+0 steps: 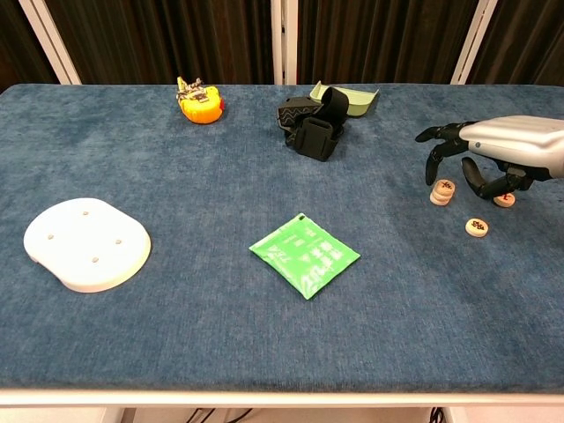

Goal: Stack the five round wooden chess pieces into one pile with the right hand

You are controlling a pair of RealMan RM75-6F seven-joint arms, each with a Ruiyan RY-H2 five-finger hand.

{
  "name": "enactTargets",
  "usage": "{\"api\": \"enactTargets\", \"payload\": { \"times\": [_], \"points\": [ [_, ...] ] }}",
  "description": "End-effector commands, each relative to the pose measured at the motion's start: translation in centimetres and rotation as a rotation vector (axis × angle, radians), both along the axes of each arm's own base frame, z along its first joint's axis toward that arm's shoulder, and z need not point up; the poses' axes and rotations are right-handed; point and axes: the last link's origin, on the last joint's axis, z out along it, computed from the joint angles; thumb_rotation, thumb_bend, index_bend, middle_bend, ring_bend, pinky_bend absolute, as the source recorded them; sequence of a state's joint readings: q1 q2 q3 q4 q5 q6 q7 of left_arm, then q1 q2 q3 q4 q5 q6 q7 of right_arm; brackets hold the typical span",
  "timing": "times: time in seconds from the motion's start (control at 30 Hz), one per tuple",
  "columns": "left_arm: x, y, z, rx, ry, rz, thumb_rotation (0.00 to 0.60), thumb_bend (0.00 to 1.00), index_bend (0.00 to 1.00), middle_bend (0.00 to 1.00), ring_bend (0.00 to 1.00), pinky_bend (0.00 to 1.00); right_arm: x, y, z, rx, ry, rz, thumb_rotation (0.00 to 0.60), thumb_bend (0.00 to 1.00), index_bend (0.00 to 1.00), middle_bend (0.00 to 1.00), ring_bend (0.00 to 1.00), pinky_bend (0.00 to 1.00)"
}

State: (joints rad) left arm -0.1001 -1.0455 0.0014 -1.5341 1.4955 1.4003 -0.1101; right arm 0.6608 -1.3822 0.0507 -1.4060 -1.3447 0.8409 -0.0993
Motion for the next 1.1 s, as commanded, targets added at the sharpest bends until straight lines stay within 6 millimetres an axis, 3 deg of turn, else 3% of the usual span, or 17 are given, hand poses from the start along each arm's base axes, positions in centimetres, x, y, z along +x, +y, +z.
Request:
{"api": "enactTargets", "payload": {
  "times": [0.03,0.13,0.3,0.53,0.9,1.1],
  "points": [
    [0.0,0.0,0.0,-0.001,0.000,-0.001,0.600,0.07,0.00,0.00,0.00,0.00,0.3,0.5,0.5,-0.010,-0.027,0.035,0.600,0.91,0.31,0.01,0.00,0.00],
    [0.0,0.0,0.0,-0.002,0.000,-0.001,0.600,0.07,0.00,0.00,0.00,0.00,0.4,1.1,1.2,-0.023,-0.034,0.085,0.600,0.79,0.31,0.01,0.00,0.00],
    [0.1,0.0,-0.1,-0.003,0.002,-0.001,0.600,0.07,0.00,0.00,0.00,0.00,-0.6,2.6,2.5,-0.046,0.026,0.154,0.600,0.44,0.32,0.01,0.00,0.00],
    [0.1,0.0,-0.2,-0.006,0.005,-0.001,0.600,0.07,0.00,0.00,0.00,0.00,-2.8,4.4,3.8,-0.116,0.080,0.118,0.600,0.12,0.38,0.00,0.00,0.00],
    [0.3,-0.2,-0.1,-0.001,0.000,-0.004,0.600,0.07,0.00,0.00,0.00,0.00,-4.1,4.5,1.6,-0.117,0.092,0.065,0.600,0.07,0.42,0.01,0.00,0.00],
    [0.2,-0.1,-0.1,-0.003,-0.003,-0.003,0.600,0.07,0.00,0.00,0.00,0.00,-4.0,4.1,0.4,-0.101,0.105,0.060,0.600,0.14,0.43,0.01,0.00,0.00]
  ]
}}
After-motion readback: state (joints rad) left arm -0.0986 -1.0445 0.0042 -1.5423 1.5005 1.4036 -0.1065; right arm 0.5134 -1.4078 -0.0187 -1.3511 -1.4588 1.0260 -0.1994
